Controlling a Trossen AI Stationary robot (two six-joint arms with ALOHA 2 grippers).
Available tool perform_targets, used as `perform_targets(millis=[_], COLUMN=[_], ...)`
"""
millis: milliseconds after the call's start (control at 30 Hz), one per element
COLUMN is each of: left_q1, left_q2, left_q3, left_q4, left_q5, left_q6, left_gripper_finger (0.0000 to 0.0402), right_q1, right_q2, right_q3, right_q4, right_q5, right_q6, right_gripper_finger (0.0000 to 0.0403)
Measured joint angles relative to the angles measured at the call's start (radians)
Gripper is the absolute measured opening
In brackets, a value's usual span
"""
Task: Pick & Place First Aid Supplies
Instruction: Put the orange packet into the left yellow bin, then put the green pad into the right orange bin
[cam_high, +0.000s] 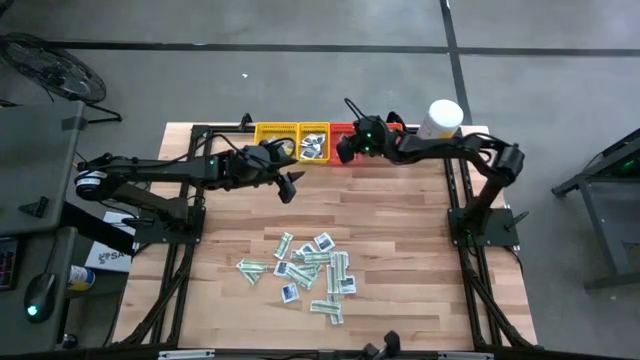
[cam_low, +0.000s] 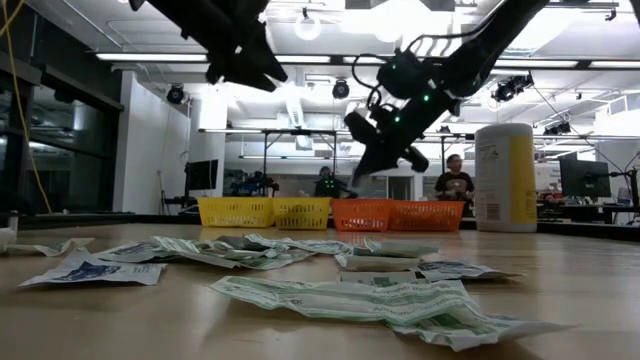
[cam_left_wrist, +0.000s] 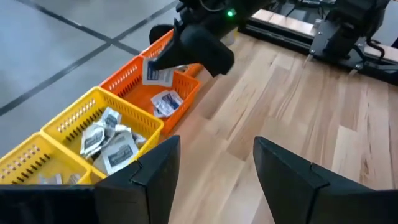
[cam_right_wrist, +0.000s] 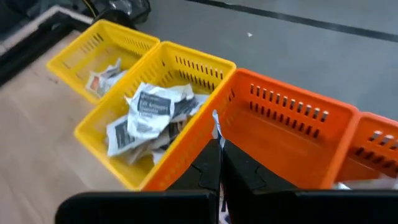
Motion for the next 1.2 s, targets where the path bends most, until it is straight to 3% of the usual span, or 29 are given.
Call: perform_targets(millis=[433,900,1200], left_q1=[0.000,0.000,0.000], left_q2=[0.000,0.000,0.002], left_q3=[0.000,0.000,-0.006], left_q4=[-0.053,-0.066,-0.139], left_q5=[0.000,0.001,0.038], left_q6=[-0.062,-0.078,-0.111], left_gripper_finger=[0.0202,0.0202,0.0202], right_q1=[-0.026,-0.038,-0.018], right_q2=[0.062,0.051,-0.054], right_q3=[0.001,0.001,0.001], right_q4=[0.015,0.013,0.005], right_q5=[0.009,-0.102,-0.186], right_q6=[0.014,0.033,-0.046], right_gripper_finger=[0.0009,0.0138,0.0150])
